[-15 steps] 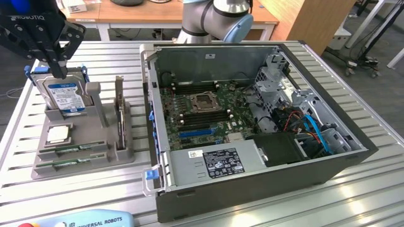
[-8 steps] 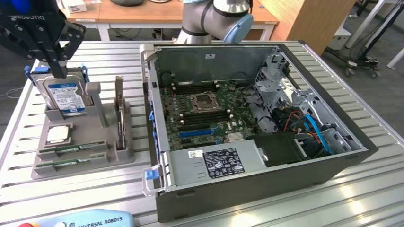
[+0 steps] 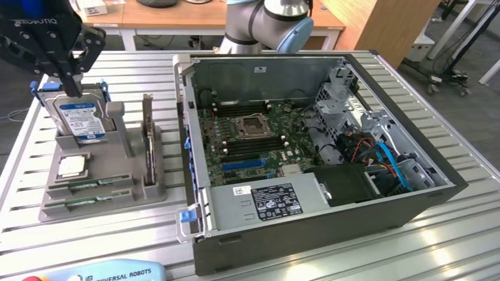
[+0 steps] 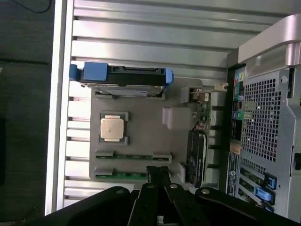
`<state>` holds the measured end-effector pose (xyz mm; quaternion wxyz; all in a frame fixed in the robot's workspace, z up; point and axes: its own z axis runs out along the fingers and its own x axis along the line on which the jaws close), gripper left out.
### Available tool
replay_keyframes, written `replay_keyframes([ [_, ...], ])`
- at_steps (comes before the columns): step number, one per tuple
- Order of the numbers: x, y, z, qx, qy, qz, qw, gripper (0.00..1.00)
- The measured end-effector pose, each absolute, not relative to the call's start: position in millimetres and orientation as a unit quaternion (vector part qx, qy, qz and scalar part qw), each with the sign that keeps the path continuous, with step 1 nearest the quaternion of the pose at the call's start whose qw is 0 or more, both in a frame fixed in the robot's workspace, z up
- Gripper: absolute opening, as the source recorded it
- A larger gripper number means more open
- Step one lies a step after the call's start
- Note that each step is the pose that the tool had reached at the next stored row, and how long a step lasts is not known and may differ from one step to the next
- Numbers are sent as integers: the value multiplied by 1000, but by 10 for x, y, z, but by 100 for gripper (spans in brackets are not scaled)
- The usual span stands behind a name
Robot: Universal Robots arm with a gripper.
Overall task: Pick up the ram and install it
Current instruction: 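Pick up the ram and move it above insertion slot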
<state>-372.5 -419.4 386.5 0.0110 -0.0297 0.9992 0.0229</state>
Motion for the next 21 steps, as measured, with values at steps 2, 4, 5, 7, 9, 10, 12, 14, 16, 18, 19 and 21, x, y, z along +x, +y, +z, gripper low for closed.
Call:
replay_keyframes([
  [2, -3725, -4194, 3864, -48, 999, 23, 11, 10],
  [4, -3725, -4194, 3863, -66, 997, 23, 10, 10],
  [5, -3725, -4194, 3863, -75, 997, 23, 10, 10],
  [7, -3725, -4194, 3862, -93, 995, 24, 10, 10],
  [9, -3725, -4194, 3861, -112, 993, 24, 9, 10],
  [10, -3725, -4194, 3861, -121, 992, 24, 9, 10],
  [12, -3725, -4194, 3860, -139, 990, 24, 8, 10],
  [14, -3725, -4194, 3859, -156, 987, 24, 8, 10],
  [16, -3725, -4194, 3859, -174, 984, 24, 8, 10],
  [18, -3725, -4194, 3859, -193, 981, 24, 7, 10],
  [19, -3725, -4194, 3859, -202, 979, 24, 7, 10],
  [21, -3725, -4194, 3858, -219, 975, 25, 6, 10],
])
